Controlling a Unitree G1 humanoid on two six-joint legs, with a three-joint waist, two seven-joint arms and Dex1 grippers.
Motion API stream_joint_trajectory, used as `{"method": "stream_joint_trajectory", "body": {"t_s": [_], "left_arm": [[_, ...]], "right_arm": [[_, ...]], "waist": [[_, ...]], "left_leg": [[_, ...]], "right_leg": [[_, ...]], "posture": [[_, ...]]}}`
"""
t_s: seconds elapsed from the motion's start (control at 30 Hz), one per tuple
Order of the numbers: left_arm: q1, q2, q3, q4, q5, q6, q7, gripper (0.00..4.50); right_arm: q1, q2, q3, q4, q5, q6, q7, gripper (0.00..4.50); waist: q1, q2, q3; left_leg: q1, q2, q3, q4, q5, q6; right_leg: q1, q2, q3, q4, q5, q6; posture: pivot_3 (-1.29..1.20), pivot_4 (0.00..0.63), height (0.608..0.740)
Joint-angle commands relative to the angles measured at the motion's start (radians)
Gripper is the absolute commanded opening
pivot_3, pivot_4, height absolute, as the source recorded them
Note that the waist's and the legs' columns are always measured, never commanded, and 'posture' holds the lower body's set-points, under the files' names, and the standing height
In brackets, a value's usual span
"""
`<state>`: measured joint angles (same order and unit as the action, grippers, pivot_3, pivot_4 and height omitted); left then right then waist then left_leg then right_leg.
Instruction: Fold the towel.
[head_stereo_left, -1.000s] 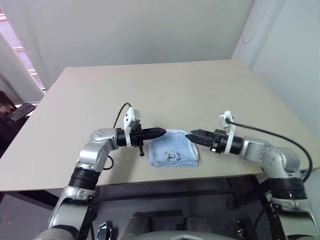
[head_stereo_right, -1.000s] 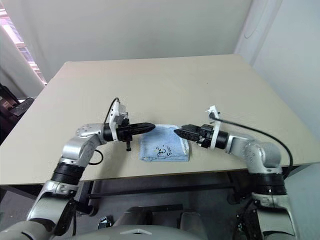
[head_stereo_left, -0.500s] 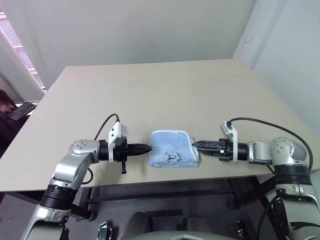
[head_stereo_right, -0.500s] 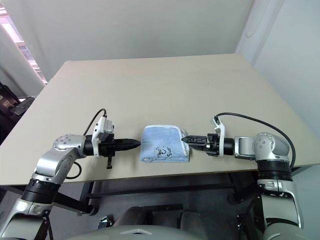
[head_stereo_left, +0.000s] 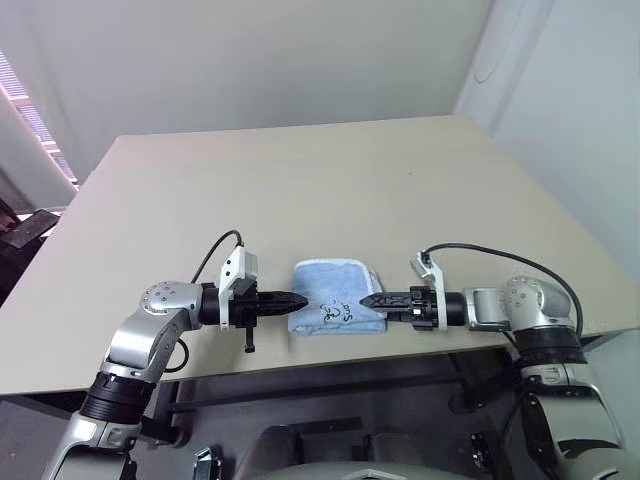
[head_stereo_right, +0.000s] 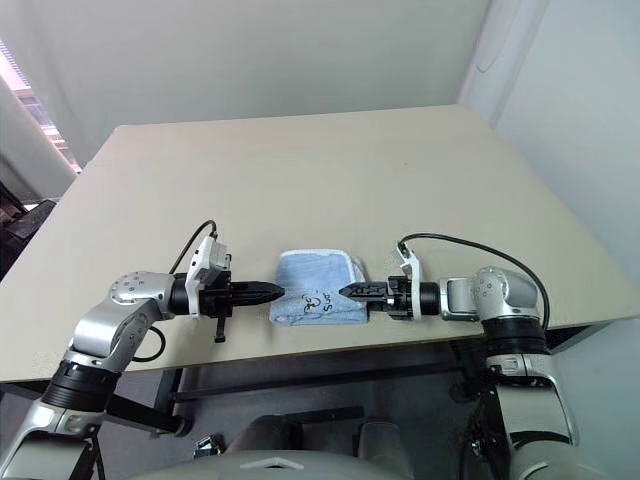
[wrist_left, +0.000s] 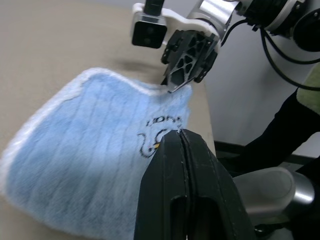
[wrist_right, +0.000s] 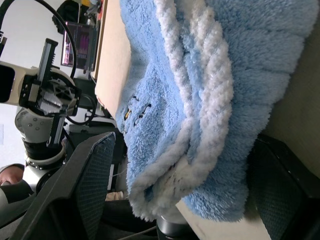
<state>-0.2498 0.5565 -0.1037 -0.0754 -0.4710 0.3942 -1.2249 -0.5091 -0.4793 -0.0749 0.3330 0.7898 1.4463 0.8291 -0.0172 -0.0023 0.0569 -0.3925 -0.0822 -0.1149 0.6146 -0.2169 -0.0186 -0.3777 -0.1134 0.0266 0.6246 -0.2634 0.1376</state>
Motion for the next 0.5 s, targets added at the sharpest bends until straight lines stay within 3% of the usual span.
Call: {"method": "stream_joint_trajectory", "body": {"t_s": [0.03, 0.27, 0.4, 0.5], "left_arm": [[-0.019, 0.018, 0.008, -0.030, -0.021, 0.024, -0.005, 0.00], [-0.008, 0.026, 0.006, -0.039, 0.004, 0.029, 0.026, 0.00], [-0.009, 0.034, 0.011, -0.038, 0.000, 0.034, 0.030, 0.00], [-0.006, 0.046, 0.026, -0.038, -0.010, 0.034, 0.028, 0.00]], "right_arm": [[-0.024, 0.023, 0.002, 0.000, -0.011, -0.019, -0.009, 4.00], [-0.024, 0.061, -0.001, 0.031, -0.029, -0.021, -0.022, 4.00], [-0.039, 0.087, -0.016, 0.052, -0.038, -0.026, -0.038, 3.08], [-0.043, 0.094, -0.028, 0.054, -0.037, -0.019, -0.043, 1.91]], "waist": [[0.000, 0.000, 0.000], [-0.003, 0.000, 0.000], [-0.004, 0.000, 0.000], [-0.001, 0.001, 0.000]], "left_leg": [[0.000, 0.000, 0.000, 0.000, 0.000, 0.000], [0.001, 0.001, 0.000, 0.000, -0.001, -0.001], [0.001, 0.004, 0.000, 0.000, -0.001, -0.002], [0.001, 0.006, 0.000, -0.001, -0.001, -0.002]], "right_leg": [[0.000, 0.000, 0.000, 0.000, 0.000, 0.000], [0.000, 0.001, 0.000, 0.001, 0.000, 0.000], [0.000, 0.004, 0.000, 0.001, 0.001, -0.002], [-0.002, 0.006, 0.000, 0.001, 0.001, -0.003]], "posture": [[0.00, 0.000, 0.740], [0.00, 0.000, 0.740], [0.00, 0.000, 0.740], [0.00, 0.000, 0.740]]}}
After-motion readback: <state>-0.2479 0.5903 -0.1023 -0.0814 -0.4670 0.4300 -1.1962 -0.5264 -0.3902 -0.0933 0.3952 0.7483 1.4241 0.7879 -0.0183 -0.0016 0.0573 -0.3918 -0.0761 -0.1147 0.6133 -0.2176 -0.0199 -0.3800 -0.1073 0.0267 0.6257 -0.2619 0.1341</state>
